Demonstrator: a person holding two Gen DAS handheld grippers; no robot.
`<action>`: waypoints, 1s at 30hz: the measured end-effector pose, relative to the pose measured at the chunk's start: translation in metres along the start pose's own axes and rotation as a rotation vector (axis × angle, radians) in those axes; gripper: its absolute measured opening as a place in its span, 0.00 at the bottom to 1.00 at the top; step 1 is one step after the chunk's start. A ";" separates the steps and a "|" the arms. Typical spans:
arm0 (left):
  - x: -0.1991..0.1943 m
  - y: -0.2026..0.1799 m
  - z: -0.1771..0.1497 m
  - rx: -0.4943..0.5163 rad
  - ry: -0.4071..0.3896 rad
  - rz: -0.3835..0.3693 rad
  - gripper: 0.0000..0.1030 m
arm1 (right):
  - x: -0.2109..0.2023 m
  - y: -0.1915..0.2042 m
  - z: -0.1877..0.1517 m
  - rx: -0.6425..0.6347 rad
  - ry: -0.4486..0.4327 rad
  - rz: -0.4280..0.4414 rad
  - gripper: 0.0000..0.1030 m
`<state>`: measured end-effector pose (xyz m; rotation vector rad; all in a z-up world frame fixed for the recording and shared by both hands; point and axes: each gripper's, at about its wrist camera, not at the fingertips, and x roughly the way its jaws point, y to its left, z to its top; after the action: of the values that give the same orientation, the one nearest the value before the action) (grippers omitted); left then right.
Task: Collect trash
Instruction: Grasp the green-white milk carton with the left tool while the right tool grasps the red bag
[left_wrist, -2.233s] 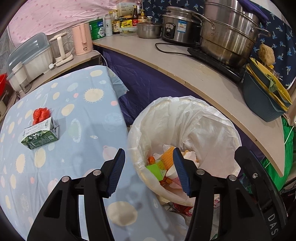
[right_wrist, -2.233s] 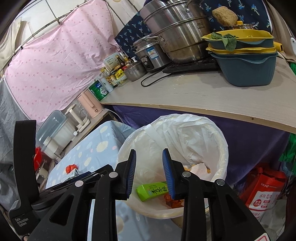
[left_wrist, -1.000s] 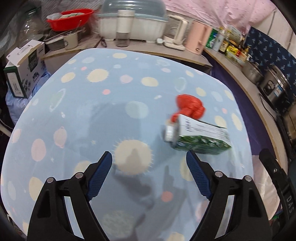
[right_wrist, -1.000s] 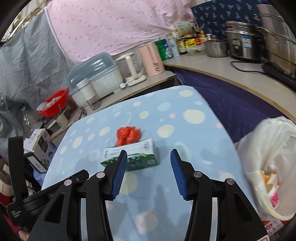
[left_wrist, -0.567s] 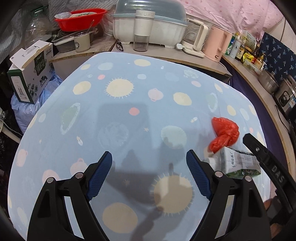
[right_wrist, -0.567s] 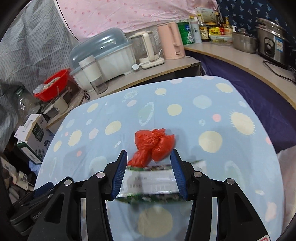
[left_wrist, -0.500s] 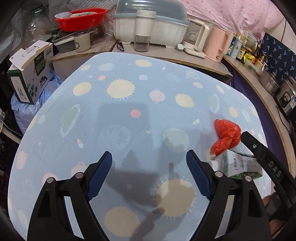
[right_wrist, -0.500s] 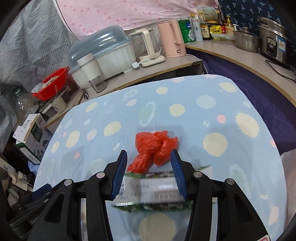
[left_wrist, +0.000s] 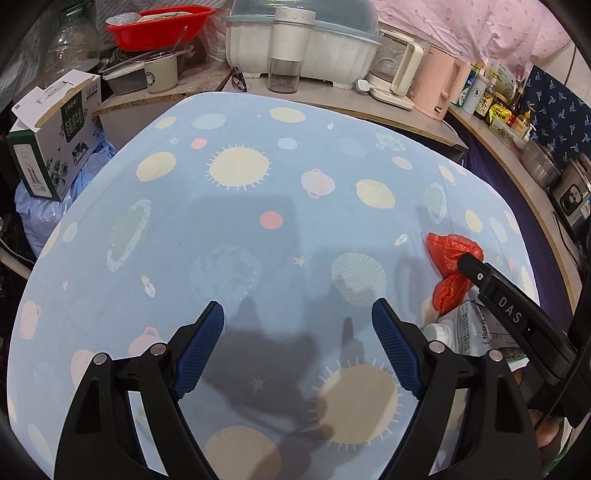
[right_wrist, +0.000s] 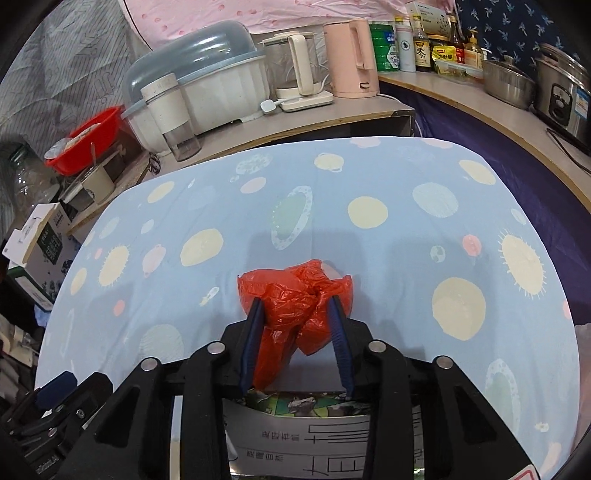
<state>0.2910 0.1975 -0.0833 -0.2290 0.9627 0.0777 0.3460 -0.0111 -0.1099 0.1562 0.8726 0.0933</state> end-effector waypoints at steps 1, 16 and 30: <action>0.000 -0.001 0.000 0.003 0.001 -0.002 0.76 | -0.001 -0.001 0.000 0.001 -0.003 0.004 0.23; -0.004 -0.060 -0.008 0.106 0.006 -0.079 0.84 | -0.075 -0.081 -0.005 0.156 -0.136 -0.028 0.12; 0.008 -0.112 -0.012 0.159 0.034 -0.084 0.89 | -0.088 -0.086 -0.050 0.092 -0.068 0.052 0.12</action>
<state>0.3053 0.0856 -0.0788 -0.1245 0.9863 -0.0802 0.2525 -0.1033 -0.0899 0.2670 0.8055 0.0954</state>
